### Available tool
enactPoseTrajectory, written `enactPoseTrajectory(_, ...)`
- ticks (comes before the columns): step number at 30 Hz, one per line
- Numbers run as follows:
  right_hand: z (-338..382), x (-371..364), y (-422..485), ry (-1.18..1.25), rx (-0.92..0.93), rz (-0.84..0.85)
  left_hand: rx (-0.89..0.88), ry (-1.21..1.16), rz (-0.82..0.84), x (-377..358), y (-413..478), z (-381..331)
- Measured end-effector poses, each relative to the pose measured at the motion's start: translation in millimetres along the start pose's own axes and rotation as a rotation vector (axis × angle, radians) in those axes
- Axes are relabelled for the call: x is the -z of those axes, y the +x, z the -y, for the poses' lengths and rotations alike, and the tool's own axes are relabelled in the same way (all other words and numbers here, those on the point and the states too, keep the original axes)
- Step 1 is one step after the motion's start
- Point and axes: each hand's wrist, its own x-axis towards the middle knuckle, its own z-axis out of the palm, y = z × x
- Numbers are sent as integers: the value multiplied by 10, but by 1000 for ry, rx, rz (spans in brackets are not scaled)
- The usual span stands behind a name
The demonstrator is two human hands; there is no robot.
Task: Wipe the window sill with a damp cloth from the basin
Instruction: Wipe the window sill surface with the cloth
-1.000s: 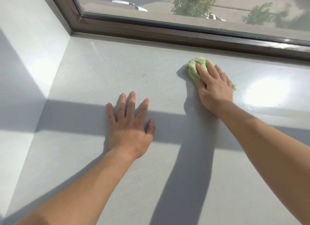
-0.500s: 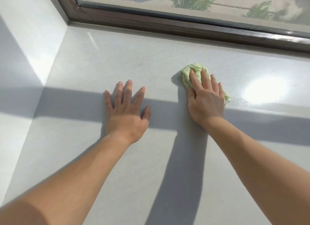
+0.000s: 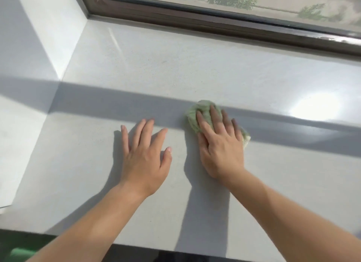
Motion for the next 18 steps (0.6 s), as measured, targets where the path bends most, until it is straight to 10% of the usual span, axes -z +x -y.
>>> enactPoseTrajectory(4,-197,14,-342,-6,328,72,26,129,69,-83,-409,-15)
enactPoseTrajectory(10,-274,24,74,53,-162,5,64,163,94,-160,-472,-113)
enactPoseTrajectory(18,-570,3,-984,-1,365,99,42,136,93,-225,-387,-214)
